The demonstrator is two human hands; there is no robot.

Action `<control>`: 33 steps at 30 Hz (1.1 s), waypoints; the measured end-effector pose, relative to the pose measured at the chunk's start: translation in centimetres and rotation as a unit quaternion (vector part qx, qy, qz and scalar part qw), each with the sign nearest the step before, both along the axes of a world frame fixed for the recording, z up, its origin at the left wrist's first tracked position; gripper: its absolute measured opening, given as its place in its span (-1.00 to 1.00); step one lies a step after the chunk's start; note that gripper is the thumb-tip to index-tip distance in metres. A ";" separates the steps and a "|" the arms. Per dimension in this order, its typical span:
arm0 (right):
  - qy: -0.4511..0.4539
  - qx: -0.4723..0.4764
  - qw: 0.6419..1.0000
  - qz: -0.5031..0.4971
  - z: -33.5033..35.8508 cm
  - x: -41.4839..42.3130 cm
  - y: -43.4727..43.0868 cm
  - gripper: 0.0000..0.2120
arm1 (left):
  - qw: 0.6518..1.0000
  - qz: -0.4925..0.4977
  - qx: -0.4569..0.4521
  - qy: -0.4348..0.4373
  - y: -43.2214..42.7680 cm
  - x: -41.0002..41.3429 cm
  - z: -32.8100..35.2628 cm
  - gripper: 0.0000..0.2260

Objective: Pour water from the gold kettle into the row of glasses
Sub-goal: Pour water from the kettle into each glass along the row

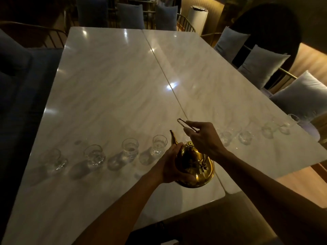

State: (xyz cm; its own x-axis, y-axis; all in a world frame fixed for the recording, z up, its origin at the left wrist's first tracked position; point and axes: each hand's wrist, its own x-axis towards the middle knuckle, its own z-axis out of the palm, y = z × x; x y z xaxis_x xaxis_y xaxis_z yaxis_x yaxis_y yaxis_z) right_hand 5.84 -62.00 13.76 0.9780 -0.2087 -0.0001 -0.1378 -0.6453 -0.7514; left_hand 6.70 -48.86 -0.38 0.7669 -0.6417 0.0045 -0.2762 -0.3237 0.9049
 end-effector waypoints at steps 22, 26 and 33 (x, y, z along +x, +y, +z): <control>0.036 -0.019 0.998 -0.038 -0.5 -0.5 -9.6 -0.63 | 0.998 -0.056 -0.022 0.037 -9.8 -1.0 0.5 -0.19; 0.063 -0.041 0.997 0.012 -0.9 0.6 -11.7 -0.65 | 0.997 -0.016 -0.052 0.062 -12.3 -1.7 -0.2 -0.26; 0.093 -0.040 0.991 0.082 -1.5 3.0 -13.5 -0.63 | 0.984 0.033 -0.113 0.137 -14.8 -2.0 -0.3 -0.28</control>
